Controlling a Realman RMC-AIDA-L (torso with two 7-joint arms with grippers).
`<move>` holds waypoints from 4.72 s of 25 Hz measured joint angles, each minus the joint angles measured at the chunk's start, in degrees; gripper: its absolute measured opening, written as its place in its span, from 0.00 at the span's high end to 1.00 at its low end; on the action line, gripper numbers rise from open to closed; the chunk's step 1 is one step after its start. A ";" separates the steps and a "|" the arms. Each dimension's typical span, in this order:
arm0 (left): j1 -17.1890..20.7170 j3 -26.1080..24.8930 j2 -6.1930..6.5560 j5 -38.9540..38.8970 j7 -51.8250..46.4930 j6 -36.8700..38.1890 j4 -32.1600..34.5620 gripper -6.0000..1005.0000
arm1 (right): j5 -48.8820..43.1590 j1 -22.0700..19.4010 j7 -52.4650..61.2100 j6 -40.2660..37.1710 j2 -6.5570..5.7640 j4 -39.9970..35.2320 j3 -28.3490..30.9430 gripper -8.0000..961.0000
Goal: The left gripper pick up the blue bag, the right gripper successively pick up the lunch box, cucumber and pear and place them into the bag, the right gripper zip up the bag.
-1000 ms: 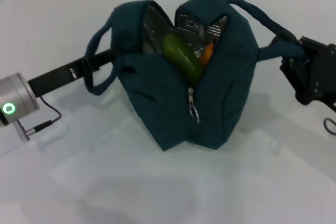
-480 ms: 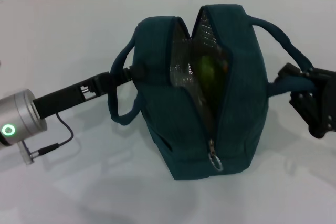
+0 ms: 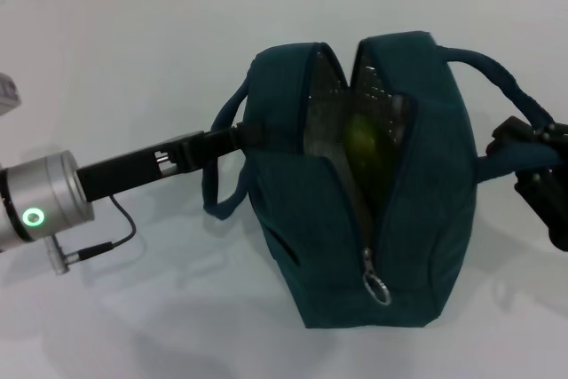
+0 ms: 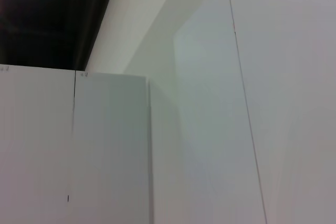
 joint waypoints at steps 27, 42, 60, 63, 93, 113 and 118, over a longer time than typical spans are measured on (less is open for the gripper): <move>-0.53 -0.30 0.06 0.46 0.15 -5.32 0.11 0.94 | -2.43 -0.39 -1.26 -13.41 0.16 1.58 3.57 0.37; 0.72 -0.50 -0.05 -7.44 2.71 -5.58 -0.09 0.94 | -2.27 0.02 -0.47 7.57 -0.17 3.08 6.21 0.26; 1.73 -0.48 -0.22 -7.93 3.05 -5.64 -0.15 0.94 | -6.85 -2.01 4.56 0.04 -6.88 3.72 10.72 0.25; 1.59 -0.48 -0.19 -7.88 3.04 -5.67 -0.15 0.94 | -7.08 -3.03 4.23 0.05 -6.91 3.22 12.52 0.25; 0.10 -0.48 -0.16 -8.08 3.05 -7.51 -0.15 0.94 | -48.12 13.26 26.39 4.40 -0.74 -1.98 14.17 0.26; 0.08 -0.48 -0.26 -8.15 3.21 -7.52 -1.02 0.94 | -50.17 15.51 30.65 19.78 4.24 -2.25 14.23 0.26; 0.71 -0.49 -0.09 -8.15 3.23 -7.60 -1.03 0.94 | -49.63 14.63 32.59 16.91 2.77 -4.58 14.38 0.26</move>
